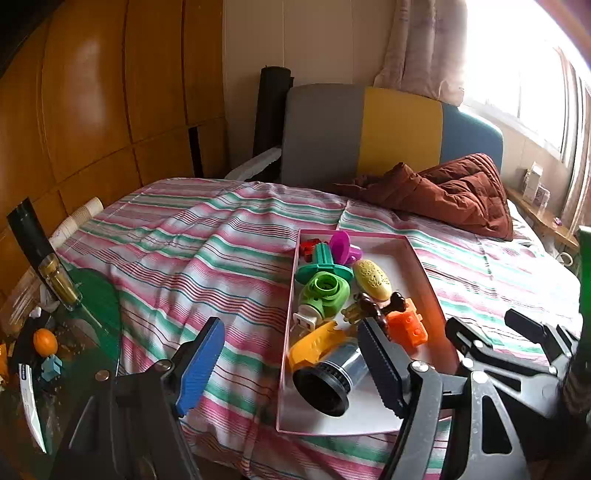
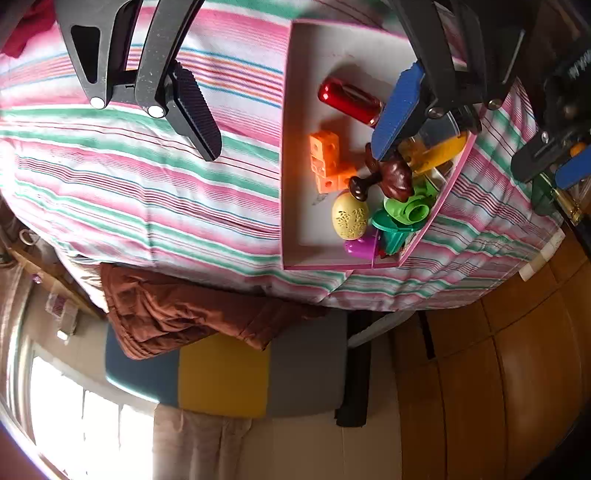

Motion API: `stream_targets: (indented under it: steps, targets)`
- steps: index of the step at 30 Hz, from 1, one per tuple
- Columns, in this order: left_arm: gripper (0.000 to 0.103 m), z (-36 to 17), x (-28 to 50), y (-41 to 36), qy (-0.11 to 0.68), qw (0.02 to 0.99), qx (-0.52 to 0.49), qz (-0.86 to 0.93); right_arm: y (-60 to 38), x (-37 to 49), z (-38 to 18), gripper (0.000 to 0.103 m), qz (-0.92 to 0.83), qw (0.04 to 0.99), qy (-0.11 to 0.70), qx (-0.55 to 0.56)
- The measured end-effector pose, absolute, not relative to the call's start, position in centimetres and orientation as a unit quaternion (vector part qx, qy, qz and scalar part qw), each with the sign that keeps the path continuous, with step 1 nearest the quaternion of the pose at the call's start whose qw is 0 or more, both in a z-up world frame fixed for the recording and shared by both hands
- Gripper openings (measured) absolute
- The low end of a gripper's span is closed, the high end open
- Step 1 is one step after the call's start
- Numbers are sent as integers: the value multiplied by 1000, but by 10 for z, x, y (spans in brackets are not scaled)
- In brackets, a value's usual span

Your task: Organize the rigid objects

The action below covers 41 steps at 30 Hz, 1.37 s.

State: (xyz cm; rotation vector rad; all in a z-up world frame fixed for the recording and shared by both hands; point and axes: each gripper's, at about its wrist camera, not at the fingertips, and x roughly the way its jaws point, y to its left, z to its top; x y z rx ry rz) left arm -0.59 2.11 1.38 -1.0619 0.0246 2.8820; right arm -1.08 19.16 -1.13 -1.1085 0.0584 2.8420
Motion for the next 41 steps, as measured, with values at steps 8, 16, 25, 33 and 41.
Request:
stream_targets:
  steps: [8,16,25,33,41]
  targets:
    - [73,19,3,19,-3,44,-343,938,191,6,-4,85,936,55,23,-348]
    - [73,19,8,15,-5,43,-344,938,185,10,0,85,939,51,22,-339]
    - [73,19,10,12,-4,42,-347,937,180,12,3,85,941,49,17,-334]
    - [62,18,9,10,0,37,-342,939,177,10,1,86,940,47,16,-336]
    - [57,21,9,12,9,40,-328,944,175,7,-4,86,939,45,17,-341]
